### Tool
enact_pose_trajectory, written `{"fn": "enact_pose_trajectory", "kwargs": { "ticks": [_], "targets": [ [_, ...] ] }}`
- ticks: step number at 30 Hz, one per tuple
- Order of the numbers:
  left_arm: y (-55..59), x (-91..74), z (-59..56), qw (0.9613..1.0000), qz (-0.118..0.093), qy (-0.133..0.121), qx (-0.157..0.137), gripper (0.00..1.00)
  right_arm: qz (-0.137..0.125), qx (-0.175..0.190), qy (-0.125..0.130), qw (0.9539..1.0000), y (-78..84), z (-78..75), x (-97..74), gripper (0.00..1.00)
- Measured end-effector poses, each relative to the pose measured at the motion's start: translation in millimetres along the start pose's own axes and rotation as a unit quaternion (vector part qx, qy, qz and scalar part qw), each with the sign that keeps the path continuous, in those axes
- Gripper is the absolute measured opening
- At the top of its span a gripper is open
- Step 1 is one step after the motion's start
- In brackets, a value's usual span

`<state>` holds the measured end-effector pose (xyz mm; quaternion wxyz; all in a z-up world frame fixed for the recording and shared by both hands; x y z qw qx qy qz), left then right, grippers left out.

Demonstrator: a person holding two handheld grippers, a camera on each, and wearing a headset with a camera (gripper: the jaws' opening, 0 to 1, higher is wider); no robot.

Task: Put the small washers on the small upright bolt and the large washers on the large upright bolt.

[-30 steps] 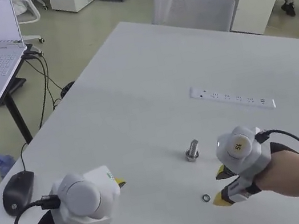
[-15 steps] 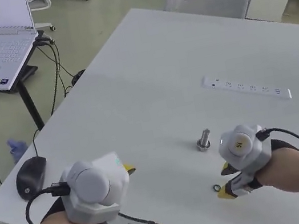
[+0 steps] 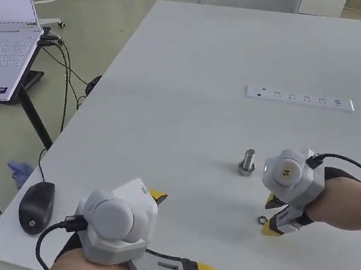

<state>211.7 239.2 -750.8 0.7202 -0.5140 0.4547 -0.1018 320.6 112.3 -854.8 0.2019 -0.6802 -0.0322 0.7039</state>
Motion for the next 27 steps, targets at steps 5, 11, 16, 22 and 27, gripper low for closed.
{"fn": "enact_pose_trajectory", "kwargs": {
  "ticks": [5, 11, 16, 22, 27],
  "targets": [
    [1.5, 1.7, 1.0, 1.0, -0.001, 0.0, 0.0, 0.96, 0.002, 0.001, 0.002, 1.0, 2.9, -0.5, 3.3, 0.33],
    [6.3, 2.7, 3.4, 1.0, 0.009, 0.003, -0.002, 0.93, -0.006, 0.009, 0.005, 0.9999, 1.1, -1.6, 3.0, 0.31],
    [5.6, 3.4, 0.6, 0.9999, 0.009, 0.01, 0.001, 0.91, -0.007, 0.021, 0.011, 0.9997, -0.4, -0.5, 3.6, 0.27],
    [5.3, 2.7, 0.3, 0.9999, 0.01, 0.011, -0.001, 0.89, 0.008, 0.02, 0.018, 0.9996, -2.0, -0.6, 3.9, 0.2],
    [8.2, 1.5, -3.3, 0.9997, 0.018, 0.016, 0.001, 0.87, 0.031, 0.018, 0.029, 0.9989, -3.4, -3.4, 4.6, 0.15]
  ]
}}
Point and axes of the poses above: the centre of the closed fingertips' face, and the gripper's own axes: x roughly forward along the fingers, z roughly to its left, y roughly out of its underside, the point moved 2 cm from there along -x, roughly backward along the fingers, and after that the axes turned 13 degrees about x, right-handed, at the moved point
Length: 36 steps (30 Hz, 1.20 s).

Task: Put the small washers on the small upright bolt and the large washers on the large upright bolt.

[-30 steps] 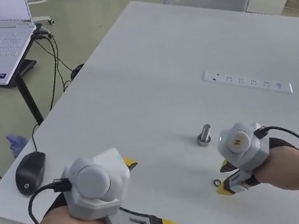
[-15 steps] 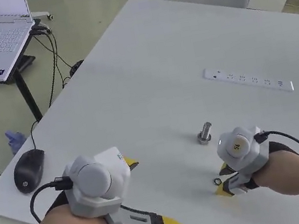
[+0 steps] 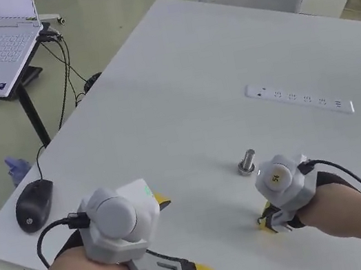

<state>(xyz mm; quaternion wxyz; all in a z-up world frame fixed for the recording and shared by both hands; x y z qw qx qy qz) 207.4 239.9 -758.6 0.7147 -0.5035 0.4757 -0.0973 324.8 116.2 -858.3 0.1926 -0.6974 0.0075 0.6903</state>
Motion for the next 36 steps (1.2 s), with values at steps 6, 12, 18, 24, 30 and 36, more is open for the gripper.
{"fn": "enact_pose_trajectory", "kwargs": {
  "ticks": [6, 12, 18, 24, 30, 36],
  "targets": [
    [-0.7, -0.9, -3.4, 1.0, -0.001, 0.003, 0.001, 0.84, 0.043, -0.022, 0.017, 0.9987, -1.5, 3.1, 0.8, 0.14],
    [-2.2, -1.7, -2.1, 1.0, -0.005, -0.001, -0.003, 0.82, 0.031, -0.013, 0.023, 0.9992, 0.2, 0.6, -0.2, 0.13],
    [-1.7, -1.2, -3.3, 1.0, -0.003, 0.0, -0.002, 0.81, 0.028, -0.013, 0.02, 0.9993, 8.0, -2.1, -1.9, 0.12],
    [-3.4, 1.3, -5.6, 1.0, -0.001, 0.004, 0.0, 0.8, 0.021, 0.021, 0.012, 0.9995, 19.0, -11.7, -8.9, 0.12],
    [-5.8, 4.3, -5.2, 1.0, 0.005, 0.005, 0.006, 0.81, 0.017, 0.051, 0.012, 0.9985, 31.1, -26.4, -20.9, 0.12],
    [-11.1, 9.9, -3.7, 0.9999, 0.005, 0.007, 0.011, 0.8, 0.014, 0.078, 0.018, 0.9967, 49.2, -41.9, -35.4, 0.12]
  ]
}}
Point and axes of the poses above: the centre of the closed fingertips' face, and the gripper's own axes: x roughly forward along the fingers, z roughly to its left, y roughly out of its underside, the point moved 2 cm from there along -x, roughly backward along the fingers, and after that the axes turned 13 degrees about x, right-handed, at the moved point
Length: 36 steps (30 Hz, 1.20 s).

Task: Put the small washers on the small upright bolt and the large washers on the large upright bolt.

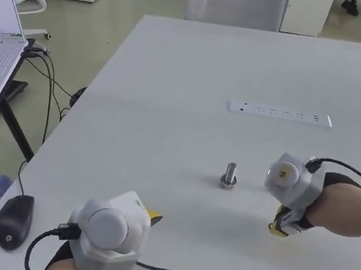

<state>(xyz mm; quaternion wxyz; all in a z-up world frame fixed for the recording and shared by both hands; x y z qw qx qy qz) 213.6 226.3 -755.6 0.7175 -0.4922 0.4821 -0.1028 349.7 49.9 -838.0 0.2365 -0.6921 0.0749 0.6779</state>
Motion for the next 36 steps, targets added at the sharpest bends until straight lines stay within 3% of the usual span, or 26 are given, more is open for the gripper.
{"fn": "enact_pose_trajectory", "kwargs": {
  "ticks": [9, 15, 29, 36],
  "targets": [
    [-2.1, 6.0, -0.3, 0.9999, 0.008, 0.009, 0.01, 0.79, -0.005, 0.035, 0.017, 0.9992, 23.0, -28.9, -17.1, 0.12],
    [-2.2, 8.8, 2.1, 0.9998, 0.013, 0.008, 0.011, 0.79, -0.008, 0.042, 0.021, 0.9989, 22.2, -36.7, -23.3, 0.12],
    [1.3, 10.0, 3.7, 0.9997, 0.023, 0.002, 0.008, 0.79, -0.035, 0.041, 0.038, 0.9978, -12.1, -72.2, -44.5, 0.12],
    [-3.9, 8.5, 7.3, 0.9999, 0.015, -0.004, 0.002, 0.78, -0.05, 0.038, 0.04, 0.9972, -31.4, -81.7, -49.3, 0.12]
  ]
}}
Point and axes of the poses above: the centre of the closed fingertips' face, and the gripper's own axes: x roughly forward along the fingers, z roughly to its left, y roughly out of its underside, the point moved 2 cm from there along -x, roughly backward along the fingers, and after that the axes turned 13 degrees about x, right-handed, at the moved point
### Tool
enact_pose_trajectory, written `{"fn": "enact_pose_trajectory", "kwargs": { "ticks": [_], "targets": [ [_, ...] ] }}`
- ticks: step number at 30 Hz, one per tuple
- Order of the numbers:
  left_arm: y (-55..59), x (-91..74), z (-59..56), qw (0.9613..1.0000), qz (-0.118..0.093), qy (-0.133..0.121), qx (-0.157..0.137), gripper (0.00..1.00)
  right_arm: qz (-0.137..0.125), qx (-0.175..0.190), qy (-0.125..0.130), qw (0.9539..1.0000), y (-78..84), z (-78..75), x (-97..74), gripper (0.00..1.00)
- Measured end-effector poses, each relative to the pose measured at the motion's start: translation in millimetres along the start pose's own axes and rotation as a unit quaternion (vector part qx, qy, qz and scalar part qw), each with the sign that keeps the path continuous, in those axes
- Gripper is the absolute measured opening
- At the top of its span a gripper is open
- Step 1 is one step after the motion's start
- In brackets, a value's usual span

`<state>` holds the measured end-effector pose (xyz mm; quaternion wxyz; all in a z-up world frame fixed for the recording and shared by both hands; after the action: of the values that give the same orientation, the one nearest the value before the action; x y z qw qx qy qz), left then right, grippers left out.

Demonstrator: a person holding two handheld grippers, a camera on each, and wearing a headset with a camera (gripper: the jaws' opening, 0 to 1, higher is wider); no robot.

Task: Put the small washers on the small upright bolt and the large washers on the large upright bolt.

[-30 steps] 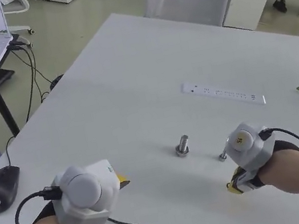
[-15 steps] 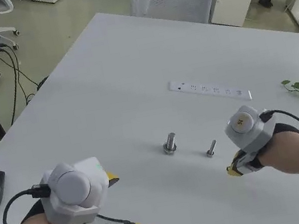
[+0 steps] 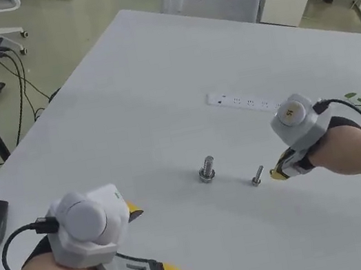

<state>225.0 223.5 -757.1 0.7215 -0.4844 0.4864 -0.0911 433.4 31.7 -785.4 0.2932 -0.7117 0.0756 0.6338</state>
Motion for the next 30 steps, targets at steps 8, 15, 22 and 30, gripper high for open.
{"fn": "enact_pose_trajectory", "kwargs": {
  "ticks": [8, 15, 22, 30],
  "targets": [
    [0.2, 1.8, 2.0, 1.0, 0.002, -0.001, -0.001, 0.78, -0.001, -0.021, 0.002, 0.9998, -19.7, -0.9, 6.2, 0.12],
    [3.8, 2.1, 2.2, 1.0, 0.007, 0.002, -0.004, 0.77, 0.007, -0.026, 0.0, 0.9996, -18.9, -1.5, 15.7, 0.12],
    [5.4, 3.4, 6.0, 0.9999, 0.01, 0.002, -0.007, 0.77, 0.012, -0.025, -0.003, 0.9996, -20.0, -4.9, 19.8, 0.13],
    [3.0, 6.7, 7.3, 0.9999, 0.009, 0.004, -0.005, 0.76, 0.02, -0.034, -0.005, 0.9992, -16.8, -2.4, 24.1, 0.13]
  ]
}}
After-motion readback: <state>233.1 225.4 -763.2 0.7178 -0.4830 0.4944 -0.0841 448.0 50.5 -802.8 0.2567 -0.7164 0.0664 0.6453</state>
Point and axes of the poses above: the centre of the closed fingertips' face, and the gripper's own axes: x roughly forward along the fingers, z roughly to its left, y roughly out of its underside, the point moved 2 cm from there along -x, roughly backward along the fingers, and after that the axes turned 13 degrees about x, right-handed, at the moved point
